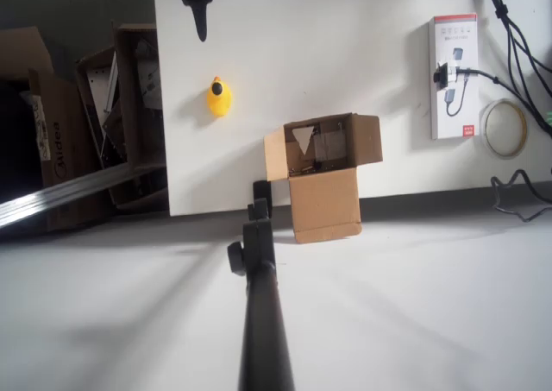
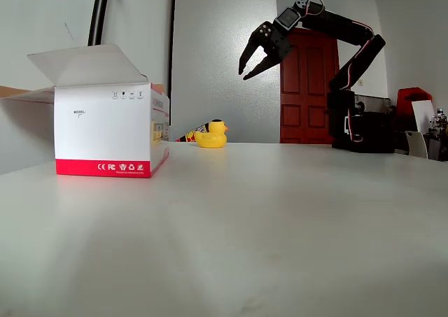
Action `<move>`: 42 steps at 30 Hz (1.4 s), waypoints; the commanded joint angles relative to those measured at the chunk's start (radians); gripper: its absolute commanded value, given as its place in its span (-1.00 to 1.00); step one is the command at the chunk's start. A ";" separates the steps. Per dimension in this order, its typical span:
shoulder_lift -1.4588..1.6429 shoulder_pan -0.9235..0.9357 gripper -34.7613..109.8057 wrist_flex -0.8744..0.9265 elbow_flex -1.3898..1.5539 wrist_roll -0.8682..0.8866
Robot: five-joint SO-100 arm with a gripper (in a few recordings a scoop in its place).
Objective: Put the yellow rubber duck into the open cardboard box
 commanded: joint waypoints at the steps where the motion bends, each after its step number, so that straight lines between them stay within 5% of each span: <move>1: -0.097 -0.006 -0.40 -0.017 -0.077 0.023; 15: -0.430 -0.011 -0.20 -0.115 -0.138 0.038; 42: -0.663 -0.008 -0.15 -0.221 -0.167 0.046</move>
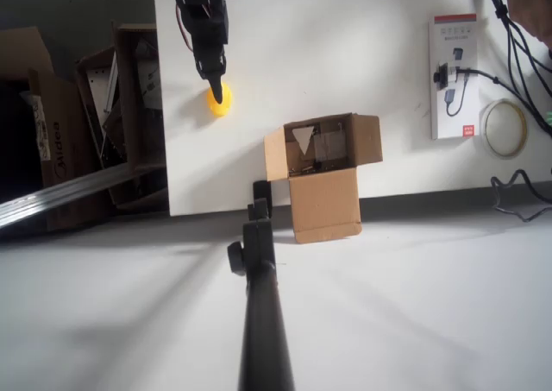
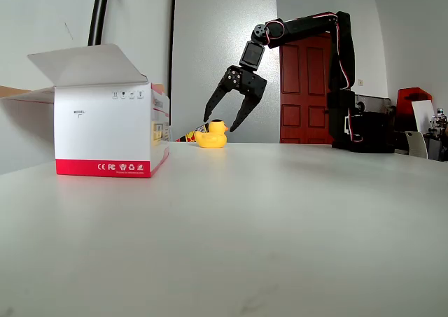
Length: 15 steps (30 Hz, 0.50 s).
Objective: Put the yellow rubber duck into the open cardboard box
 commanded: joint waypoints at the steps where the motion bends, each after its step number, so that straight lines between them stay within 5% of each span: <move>1: -0.011 0.003 -0.15 -0.017 -0.046 0.006; 15: -0.063 0.005 -0.23 -0.028 -0.089 0.017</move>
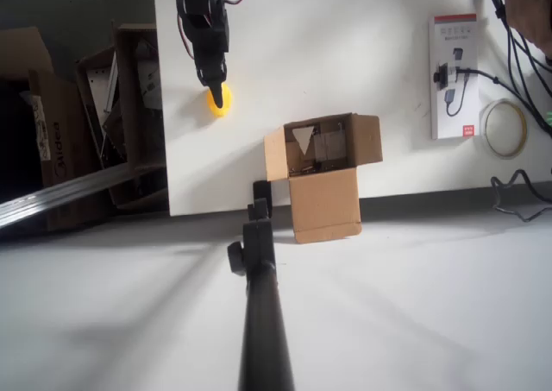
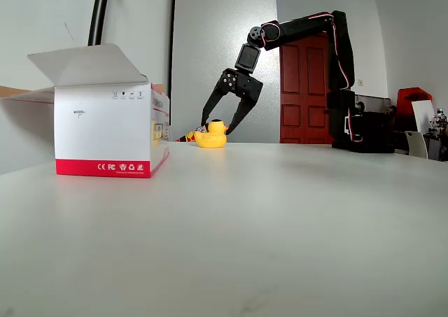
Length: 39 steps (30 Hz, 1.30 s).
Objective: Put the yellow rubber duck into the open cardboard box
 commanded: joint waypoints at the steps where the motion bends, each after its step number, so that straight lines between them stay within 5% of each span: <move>1: 0.003 0.005 -0.24 -0.009 -0.044 0.011; 24: 0.173 -0.008 -0.42 0.069 -0.055 0.014; 39: 0.183 -0.252 -0.43 0.308 -0.449 0.028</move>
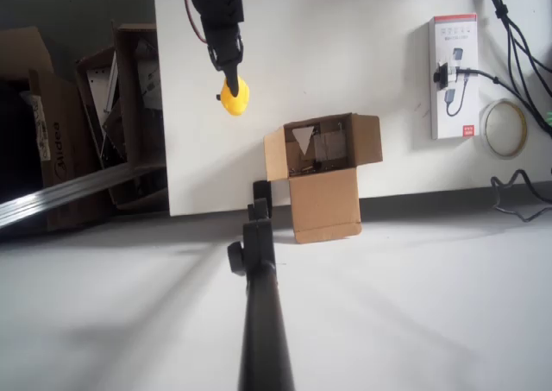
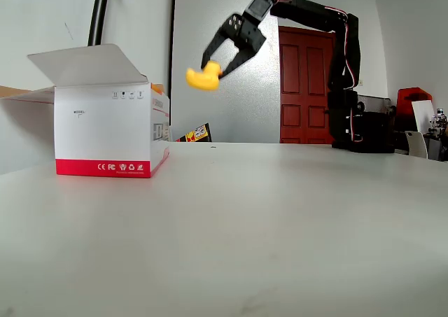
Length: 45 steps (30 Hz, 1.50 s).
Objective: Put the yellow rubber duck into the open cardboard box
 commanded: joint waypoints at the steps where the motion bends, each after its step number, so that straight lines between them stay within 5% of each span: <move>1: -0.029 -0.052 -0.43 0.018 -0.132 0.008; 18: -0.419 -0.206 -0.43 0.018 -0.586 0.046; 45: -0.614 -0.255 -0.32 0.009 -0.756 0.066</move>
